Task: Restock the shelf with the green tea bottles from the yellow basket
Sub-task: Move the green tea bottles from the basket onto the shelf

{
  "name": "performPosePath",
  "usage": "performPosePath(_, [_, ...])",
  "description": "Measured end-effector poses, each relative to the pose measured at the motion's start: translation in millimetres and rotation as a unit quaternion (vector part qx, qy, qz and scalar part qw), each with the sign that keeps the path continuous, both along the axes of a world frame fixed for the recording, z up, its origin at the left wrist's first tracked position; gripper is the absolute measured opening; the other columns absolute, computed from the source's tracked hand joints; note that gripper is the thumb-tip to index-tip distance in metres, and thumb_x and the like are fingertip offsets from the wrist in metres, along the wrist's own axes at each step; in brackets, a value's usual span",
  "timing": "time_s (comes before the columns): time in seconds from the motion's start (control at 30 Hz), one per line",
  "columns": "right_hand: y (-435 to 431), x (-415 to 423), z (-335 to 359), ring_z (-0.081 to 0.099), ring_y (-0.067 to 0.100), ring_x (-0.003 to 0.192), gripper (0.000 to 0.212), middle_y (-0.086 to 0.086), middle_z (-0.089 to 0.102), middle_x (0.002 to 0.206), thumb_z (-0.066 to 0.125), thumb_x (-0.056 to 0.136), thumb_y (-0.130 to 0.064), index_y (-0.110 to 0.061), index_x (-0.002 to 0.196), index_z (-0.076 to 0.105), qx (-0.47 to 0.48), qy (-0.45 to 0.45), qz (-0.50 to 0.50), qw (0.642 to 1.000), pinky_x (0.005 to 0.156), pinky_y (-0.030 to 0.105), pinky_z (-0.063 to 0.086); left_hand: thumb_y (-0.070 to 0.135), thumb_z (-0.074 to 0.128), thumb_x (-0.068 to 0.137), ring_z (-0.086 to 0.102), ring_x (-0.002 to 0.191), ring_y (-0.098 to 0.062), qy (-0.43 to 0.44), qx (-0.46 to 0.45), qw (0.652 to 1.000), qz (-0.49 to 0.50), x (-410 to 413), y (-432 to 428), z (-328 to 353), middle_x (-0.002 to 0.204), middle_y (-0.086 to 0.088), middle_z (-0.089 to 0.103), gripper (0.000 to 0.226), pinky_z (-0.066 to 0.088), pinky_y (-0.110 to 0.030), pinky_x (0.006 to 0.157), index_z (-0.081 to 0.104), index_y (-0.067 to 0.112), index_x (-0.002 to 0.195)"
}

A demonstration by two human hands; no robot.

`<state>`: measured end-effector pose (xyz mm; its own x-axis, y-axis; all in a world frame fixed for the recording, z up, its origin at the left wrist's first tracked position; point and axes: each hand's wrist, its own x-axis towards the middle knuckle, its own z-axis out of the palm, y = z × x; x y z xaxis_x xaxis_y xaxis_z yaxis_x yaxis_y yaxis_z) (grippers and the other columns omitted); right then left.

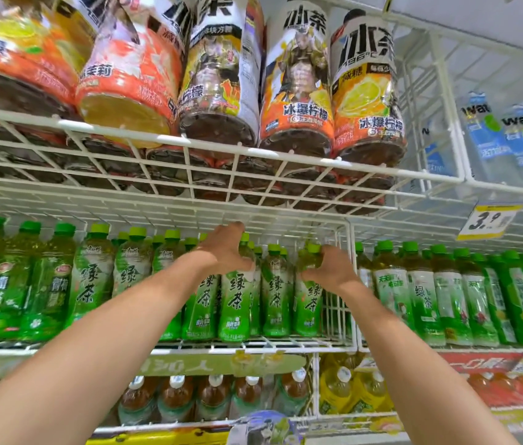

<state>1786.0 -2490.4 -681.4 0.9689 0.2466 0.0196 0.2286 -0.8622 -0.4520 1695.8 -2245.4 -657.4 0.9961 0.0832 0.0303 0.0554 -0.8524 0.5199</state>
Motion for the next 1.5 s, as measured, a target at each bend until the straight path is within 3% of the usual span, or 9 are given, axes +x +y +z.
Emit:
performPosePath(0.2, [17.2, 31.7, -17.1, 0.065, 0.018, 0.080, 0.040, 0.001, 0.069, 0.085, 0.088, 0.070, -0.037, -0.011, 0.094, 0.070, -0.037, 0.047, -0.006, 0.998, 0.058, 0.024, 0.046, 0.037, 0.081, 0.083, 0.057, 0.104, -0.022, 0.086, 0.072, 0.993, -0.030, 26.7, 1.7, 7.6, 0.119, -0.004, 0.055, 0.073, 0.052, -0.036, 0.087, 0.041, 0.011, 0.138])
performPosePath(0.47, [18.6, 61.5, -28.7, 0.057, 0.030, 0.126, 0.092, 0.013, 0.058, 0.139, 0.087, 0.071, -0.050, -0.005, 0.143, 0.051, -0.082, 0.091, -0.011, 0.992, 0.093, 0.032, 0.049, 0.049, 0.085, 0.074, 0.042, 0.138, -0.027, 0.143, 0.076, 0.986, -0.037, 49.6, 16.2, 2.1, 0.158, -0.008, 0.037, 0.102, 0.040, -0.044, 0.110, 0.029, 0.015, 0.153])
performPosePath(0.63, [18.9, 56.2, -21.6, 0.055, 0.030, 0.127, 0.088, 0.011, 0.057, 0.140, 0.086, 0.073, -0.047, -0.009, 0.144, 0.050, -0.088, 0.088, 0.001, 0.992, 0.093, 0.030, 0.047, 0.042, 0.085, 0.077, 0.046, 0.131, -0.024, 0.116, 0.050, 0.991, -0.048, 46.4, 20.6, -3.7, 0.152, -0.006, 0.044, 0.091, 0.042, -0.038, 0.100, 0.036, 0.017, 0.150])
performPosePath(0.8, [18.1, 30.4, -13.6, 0.045, 0.030, 0.140, 0.087, 0.011, 0.045, 0.155, 0.078, 0.085, -0.045, -0.013, 0.154, 0.036, -0.034, 0.015, 0.032, 0.999, 0.112, 0.034, 0.039, 0.045, 0.076, 0.086, 0.029, 0.148, -0.028, 0.044, 0.077, 0.994, -0.066, 26.4, 17.0, -10.1, 0.163, -0.012, 0.026, 0.096, 0.028, -0.039, 0.119, 0.023, 0.011, 0.158])
performPosePath(1.03, [30.6, -40.3, 22.1, 0.037, 0.035, 0.145, 0.076, 0.011, 0.031, 0.163, 0.050, 0.095, -0.065, -0.020, 0.154, 0.035, -0.169, -0.071, 0.070, 0.980, 0.111, 0.049, 0.041, 0.055, 0.046, 0.100, 0.025, 0.150, -0.032, -0.023, 0.190, 0.981, -0.032, -38.0, -10.2, 6.0, 0.166, -0.011, 0.018, 0.073, 0.030, -0.047, 0.120, 0.020, 0.019, 0.158])
performPosePath(1.1, [31.6, -66.3, 29.0, 0.035, 0.034, 0.147, 0.073, 0.010, 0.030, 0.163, 0.040, 0.097, -0.067, -0.022, 0.155, 0.033, -0.197, -0.087, 0.079, 0.973, 0.112, 0.054, 0.039, 0.059, 0.039, 0.101, 0.036, 0.145, -0.032, 0.003, 0.203, 0.979, -0.026, -62.3, -14.5, 15.1, 0.160, -0.012, 0.030, 0.063, 0.034, -0.046, 0.117, 0.036, 0.018, 0.149])
performPosePath(1.2, [32.7, -101.6, 36.0, 0.059, 0.035, 0.122, 0.066, 0.017, 0.055, 0.142, 0.034, 0.100, -0.067, -0.014, 0.130, 0.057, -0.228, -0.096, 0.097, 0.964, 0.098, 0.048, 0.052, 0.063, 0.036, 0.101, 0.066, 0.107, -0.029, 0.043, 0.212, 0.976, -0.010, -96.8, -13.1, 23.2, 0.110, -0.012, 0.066, 0.051, 0.051, -0.043, 0.098, 0.054, 0.017, 0.088])
performPosePath(1.33, [40.4, -143.4, 46.8, 0.057, 0.037, 0.119, 0.066, 0.016, 0.059, 0.132, 0.036, 0.098, -0.069, -0.014, 0.126, 0.058, -0.222, -0.162, 0.101, 0.956, 0.097, 0.049, 0.051, 0.070, 0.034, 0.097, 0.056, 0.123, -0.031, -0.009, 0.273, 0.962, 0.022, -130.9, -0.7, 22.9, 0.136, -0.011, 0.056, 0.068, 0.048, -0.047, 0.100, 0.048, 0.017, 0.137])
performPosePath(1.5, [70.2, -190.0, 35.5, 0.049, 0.037, 0.124, 0.066, 0.015, 0.053, 0.136, 0.043, 0.096, -0.064, -0.013, 0.137, 0.051, -0.201, -0.226, 0.128, 0.945, 0.095, 0.049, 0.047, 0.067, 0.035, 0.096, 0.052, 0.120, -0.032, -0.037, 0.317, 0.947, 0.018, -173.9, 27.8, 10.6, 0.129, -0.013, 0.056, 0.065, 0.048, -0.048, 0.097, 0.049, 0.015, 0.132])
